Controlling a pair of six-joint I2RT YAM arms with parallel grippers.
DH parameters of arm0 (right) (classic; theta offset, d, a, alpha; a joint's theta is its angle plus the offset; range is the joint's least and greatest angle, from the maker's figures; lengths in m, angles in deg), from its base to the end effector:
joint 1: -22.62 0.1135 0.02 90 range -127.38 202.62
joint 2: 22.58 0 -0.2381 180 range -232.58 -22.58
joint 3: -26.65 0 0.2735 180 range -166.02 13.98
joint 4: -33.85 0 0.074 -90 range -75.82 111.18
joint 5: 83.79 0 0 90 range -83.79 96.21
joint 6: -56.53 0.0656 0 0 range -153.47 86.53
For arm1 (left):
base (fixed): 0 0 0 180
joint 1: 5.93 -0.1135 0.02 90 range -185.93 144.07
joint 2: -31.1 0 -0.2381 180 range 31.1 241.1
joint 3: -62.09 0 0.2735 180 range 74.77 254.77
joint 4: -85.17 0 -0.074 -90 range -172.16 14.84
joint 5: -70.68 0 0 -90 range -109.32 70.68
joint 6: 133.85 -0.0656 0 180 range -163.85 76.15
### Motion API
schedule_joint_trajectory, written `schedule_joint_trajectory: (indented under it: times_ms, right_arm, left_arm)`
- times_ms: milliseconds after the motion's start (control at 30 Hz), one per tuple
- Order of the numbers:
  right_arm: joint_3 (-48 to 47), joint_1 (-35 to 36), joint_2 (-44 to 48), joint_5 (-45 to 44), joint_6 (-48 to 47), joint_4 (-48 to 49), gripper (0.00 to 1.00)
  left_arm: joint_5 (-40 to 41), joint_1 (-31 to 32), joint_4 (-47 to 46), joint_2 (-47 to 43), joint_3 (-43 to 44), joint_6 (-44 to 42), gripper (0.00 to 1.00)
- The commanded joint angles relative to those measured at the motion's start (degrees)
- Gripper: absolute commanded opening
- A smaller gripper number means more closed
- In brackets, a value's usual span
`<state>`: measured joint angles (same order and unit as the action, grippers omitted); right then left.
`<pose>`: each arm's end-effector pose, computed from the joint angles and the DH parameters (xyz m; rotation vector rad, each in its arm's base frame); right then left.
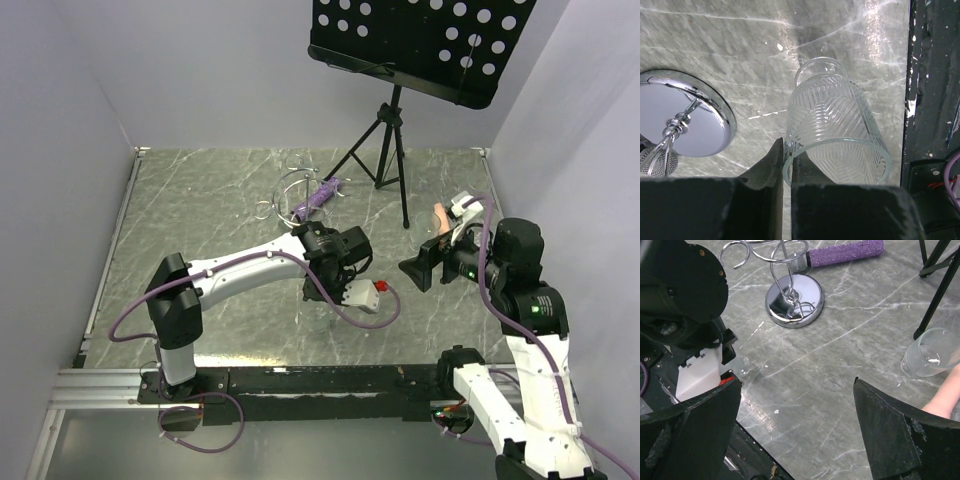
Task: Take the wine glass off the wine glass rack
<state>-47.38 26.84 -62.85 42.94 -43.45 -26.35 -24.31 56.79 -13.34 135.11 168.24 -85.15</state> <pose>0.1757 0.0523 0.3630 -0.6359 1.8762 0.5830 0.1676 -0.3374 0.2178 2.3481 1.8185 -0.1786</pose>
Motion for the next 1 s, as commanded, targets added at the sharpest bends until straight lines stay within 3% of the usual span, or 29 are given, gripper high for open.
schedule_joint_trajectory:
  times_ms: [0,167,533,867,900,933,967]
  right_arm:
    - [0.72,-0.27,-1.03,0.89,1.01,2.70,0.99]
    - [0.46,-0.19,-2.09,0.62,0.57,2.62,0.99]
    - [1.60,-0.27,-2.01,0.45,0.49,2.44,0.99]
    - [1.43,-0.19,-1.65,0.54,-0.48,1.39,1.00]
    - [0.29,-0.19,-1.91,0.45,-0.83,0.86,1.00]
    - [-0.59,-0.27,-2.09,0.36,-1.27,0.42,1.00]
    - [-1.47,-0.19,-2.35,0.36,-1.62,-0.10,1.00]
  left_arm:
    - [-0.72,0.39,-1.49,-0.73,-0.04,1.66,0.02]
    - [-0.28,0.12,-3.07,-0.30,-1.27,1.84,0.10]
    - [-0.55,-0.32,-4.22,3.66,-0.57,1.83,0.11]
    - [-0.72,-0.32,-4.04,2.79,2.58,2.45,0.52]
    - [-1.24,-0.32,-3.52,2.35,4.07,2.45,0.63]
    - [-2.03,-0.32,-3.08,1.91,5.83,2.63,0.67]
    - [-2.47,-0.32,-2.55,1.29,7.41,2.97,0.80]
